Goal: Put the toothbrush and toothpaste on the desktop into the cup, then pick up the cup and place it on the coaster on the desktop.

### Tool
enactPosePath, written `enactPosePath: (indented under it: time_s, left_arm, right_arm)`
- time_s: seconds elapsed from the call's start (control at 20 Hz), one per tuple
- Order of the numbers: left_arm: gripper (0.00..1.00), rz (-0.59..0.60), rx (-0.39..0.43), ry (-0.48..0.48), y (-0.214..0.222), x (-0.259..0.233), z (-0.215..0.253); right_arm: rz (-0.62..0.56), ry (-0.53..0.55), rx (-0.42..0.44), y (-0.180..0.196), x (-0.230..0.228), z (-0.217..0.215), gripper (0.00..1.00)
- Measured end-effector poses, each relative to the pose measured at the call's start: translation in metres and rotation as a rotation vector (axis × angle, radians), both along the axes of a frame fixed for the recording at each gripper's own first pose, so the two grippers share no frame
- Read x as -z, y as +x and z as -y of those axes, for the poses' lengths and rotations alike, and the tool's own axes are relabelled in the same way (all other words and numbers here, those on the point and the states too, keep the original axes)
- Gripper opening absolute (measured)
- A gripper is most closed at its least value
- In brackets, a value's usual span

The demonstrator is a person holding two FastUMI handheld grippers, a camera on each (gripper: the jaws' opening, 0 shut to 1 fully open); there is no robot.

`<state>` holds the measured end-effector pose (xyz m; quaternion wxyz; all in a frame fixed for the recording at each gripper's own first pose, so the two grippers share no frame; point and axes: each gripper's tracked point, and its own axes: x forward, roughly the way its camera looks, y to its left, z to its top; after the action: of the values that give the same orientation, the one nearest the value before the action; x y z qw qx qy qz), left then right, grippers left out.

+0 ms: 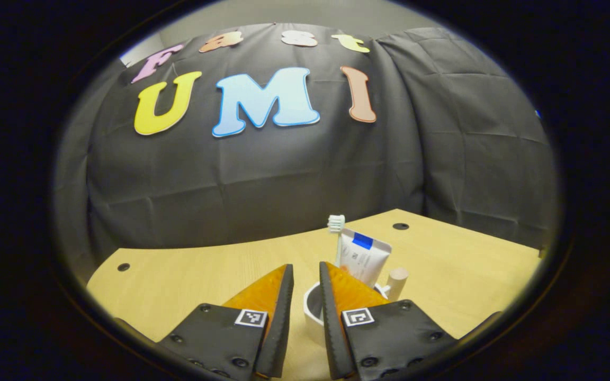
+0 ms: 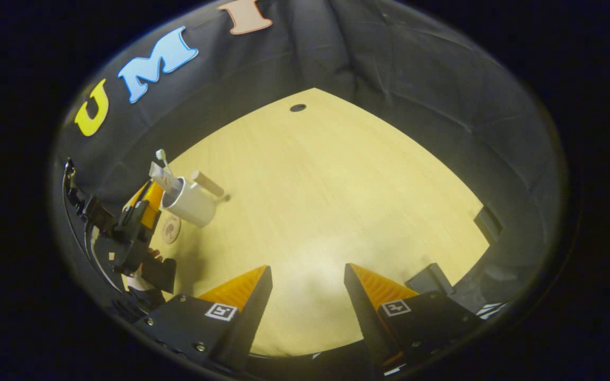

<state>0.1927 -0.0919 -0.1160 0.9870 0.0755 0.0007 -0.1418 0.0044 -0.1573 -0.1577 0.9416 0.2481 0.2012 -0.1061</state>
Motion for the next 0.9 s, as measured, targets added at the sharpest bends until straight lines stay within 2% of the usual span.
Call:
enactPosePath:
  time_s: [0.2, 0.3, 0.35, 0.45, 0.55, 0.65, 0.9]
  left_arm:
    - [0.39, -0.001, -0.021, -0.001, -0.014, -0.009, -0.01]
    - [0.52, -0.012, -0.021, -0.01, -0.023, -0.013, -0.012]
    - [0.51, -0.011, -0.027, -0.011, -0.028, -0.016, -0.014]
    - [0.66, 0.013, -0.026, -0.03, -0.037, -0.027, -0.016]
    - [0.7, 0.007, -0.035, -0.034, -0.046, -0.031, -0.02]
    - [0.86, -0.01, -0.042, -0.033, -0.055, -0.033, -0.023]
    - [0.91, -0.076, -0.077, -0.015, -0.073, -0.034, -0.039]
  right_arm:
    - [0.021, -0.07, -0.071, 0.01, -0.009, -0.008, 0.83]
    - [0.037, -0.109, -0.109, 0.018, -0.016, -0.012, 0.83]
    - [0.046, -0.124, -0.128, 0.023, -0.02, -0.014, 0.83]
    - [0.065, -0.15, -0.168, 0.033, -0.028, -0.017, 0.83]
    - [0.077, -0.184, -0.205, 0.041, -0.036, -0.018, 0.83]
    - [0.083, -0.224, -0.251, 0.052, -0.045, -0.018, 0.83]
    - [0.073, -0.377, -0.399, 0.089, -0.072, -0.023, 0.83]
